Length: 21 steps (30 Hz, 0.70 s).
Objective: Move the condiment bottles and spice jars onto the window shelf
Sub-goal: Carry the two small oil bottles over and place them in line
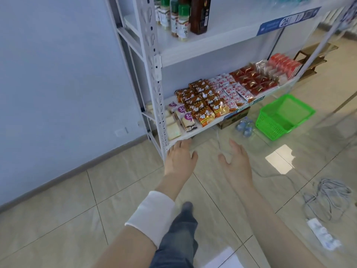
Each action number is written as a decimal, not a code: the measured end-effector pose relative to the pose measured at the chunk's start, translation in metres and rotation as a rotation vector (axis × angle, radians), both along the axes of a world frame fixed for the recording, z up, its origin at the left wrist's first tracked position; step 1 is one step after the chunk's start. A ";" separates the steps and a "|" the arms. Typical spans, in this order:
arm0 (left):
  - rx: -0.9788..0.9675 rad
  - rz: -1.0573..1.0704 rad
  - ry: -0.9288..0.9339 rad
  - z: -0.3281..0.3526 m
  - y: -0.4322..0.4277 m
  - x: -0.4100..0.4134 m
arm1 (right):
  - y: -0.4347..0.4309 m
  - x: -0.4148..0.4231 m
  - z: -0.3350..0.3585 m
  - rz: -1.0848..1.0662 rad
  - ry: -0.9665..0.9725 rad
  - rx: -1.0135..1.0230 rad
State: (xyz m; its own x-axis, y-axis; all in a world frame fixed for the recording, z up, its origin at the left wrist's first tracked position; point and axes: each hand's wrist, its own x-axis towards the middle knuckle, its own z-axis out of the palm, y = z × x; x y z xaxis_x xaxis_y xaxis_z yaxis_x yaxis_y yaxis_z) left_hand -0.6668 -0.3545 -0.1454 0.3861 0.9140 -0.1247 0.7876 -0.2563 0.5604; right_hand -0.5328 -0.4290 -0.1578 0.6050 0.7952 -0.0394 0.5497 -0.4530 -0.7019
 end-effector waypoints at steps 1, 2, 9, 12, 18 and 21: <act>0.022 0.009 -0.045 0.006 0.017 0.014 | 0.020 0.013 0.007 0.008 -0.016 0.039; 0.048 0.015 -0.092 0.013 0.033 0.028 | 0.041 0.026 0.015 0.022 -0.035 0.081; 0.195 0.026 -0.375 0.067 0.147 0.107 | 0.163 0.100 0.082 0.072 0.008 0.184; 0.289 0.053 -0.488 0.095 0.190 0.139 | 0.206 0.135 0.111 0.055 -0.032 0.256; 0.338 0.122 -0.611 0.108 0.254 0.200 | 0.273 0.175 0.124 0.079 0.078 0.321; 0.467 0.215 -0.628 0.108 0.286 0.227 | 0.305 0.198 0.131 0.154 0.133 0.349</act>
